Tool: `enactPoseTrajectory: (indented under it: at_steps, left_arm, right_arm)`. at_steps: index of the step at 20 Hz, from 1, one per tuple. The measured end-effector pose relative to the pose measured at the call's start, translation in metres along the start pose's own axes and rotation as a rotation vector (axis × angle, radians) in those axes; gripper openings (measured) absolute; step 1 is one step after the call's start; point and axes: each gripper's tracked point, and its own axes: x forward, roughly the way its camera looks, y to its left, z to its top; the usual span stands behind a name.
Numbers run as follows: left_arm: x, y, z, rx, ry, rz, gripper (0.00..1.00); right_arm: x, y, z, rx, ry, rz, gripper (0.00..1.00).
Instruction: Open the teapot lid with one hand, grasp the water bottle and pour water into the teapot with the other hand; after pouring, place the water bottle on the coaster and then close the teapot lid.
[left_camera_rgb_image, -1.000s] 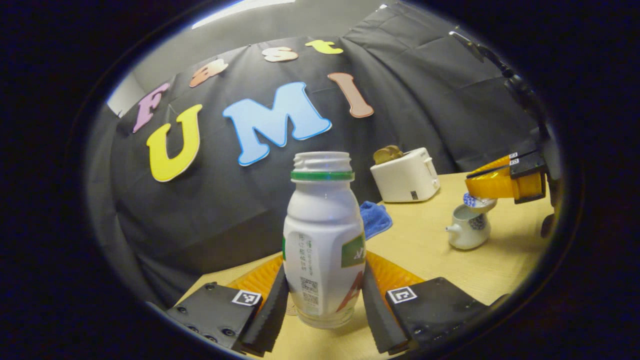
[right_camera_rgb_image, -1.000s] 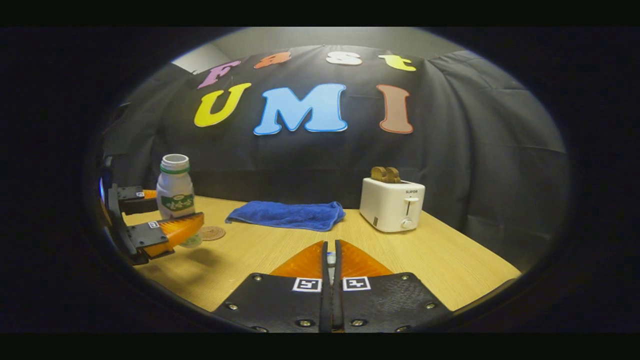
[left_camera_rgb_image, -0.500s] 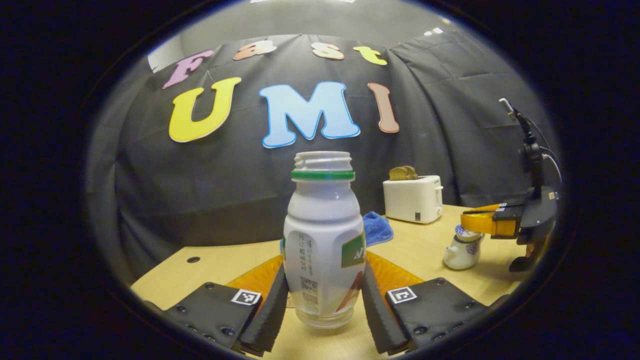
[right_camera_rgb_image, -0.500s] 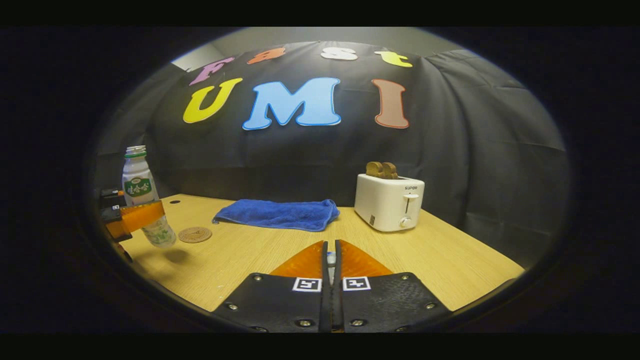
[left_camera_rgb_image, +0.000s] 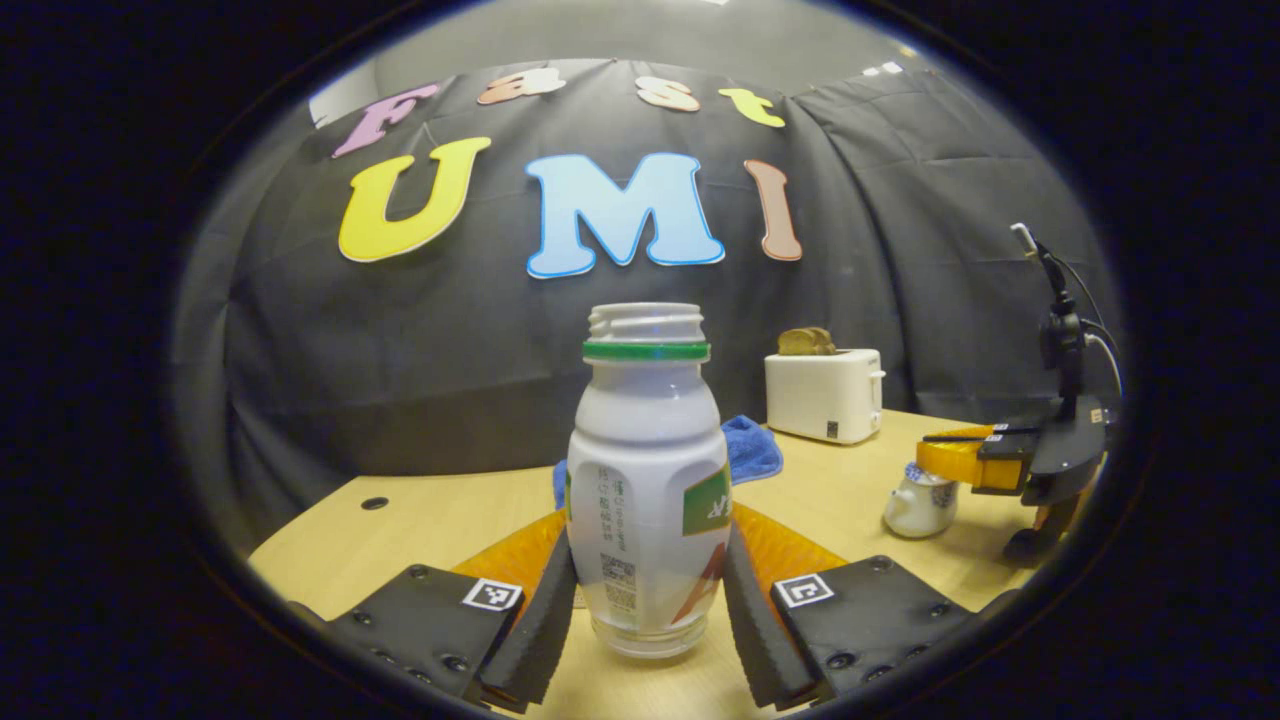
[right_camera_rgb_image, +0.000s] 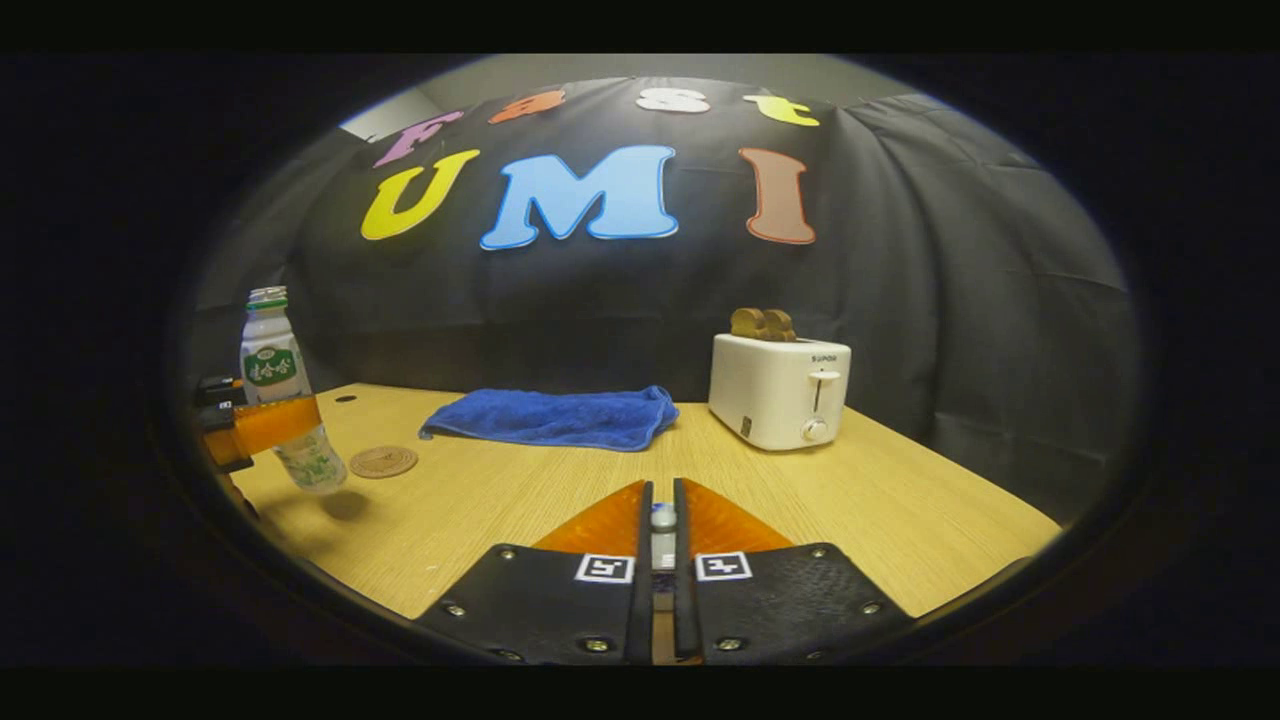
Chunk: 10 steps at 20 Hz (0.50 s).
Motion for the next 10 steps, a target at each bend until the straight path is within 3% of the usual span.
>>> enactPoseTrajectory:
  at_steps: [2,5,6,7,8,10]
  left_arm:
    - [0.001,0.003,-0.002,0.011,0.009,0.009,0.77]
    - [0.003,0.006,-0.002,0.009,-0.002,0.034,0.82]
    - [0.004,0.007,-0.002,-0.003,-0.006,0.033,0.71]
    - [0.005,0.008,-0.001,-0.016,-0.007,0.036,0.71]
    - [0.005,0.011,-0.004,-0.029,-0.009,0.036,0.82]
    - [0.007,0.013,-0.008,-0.059,-0.006,0.030,0.82]
  right_arm:
    - [-0.006,-0.002,0.010,0.036,-0.040,-0.002,0.16]
    - [-0.026,0.007,0.016,0.070,-0.105,0.027,0.60]
    - [-0.034,0.014,0.014,0.065,-0.113,0.044,0.86]
    - [-0.043,0.027,0.015,0.046,-0.125,0.069,0.87]
    - [-0.048,0.035,0.018,0.009,-0.148,0.087,0.87]
    - [-0.054,0.051,0.021,-0.086,-0.180,0.099,0.87]
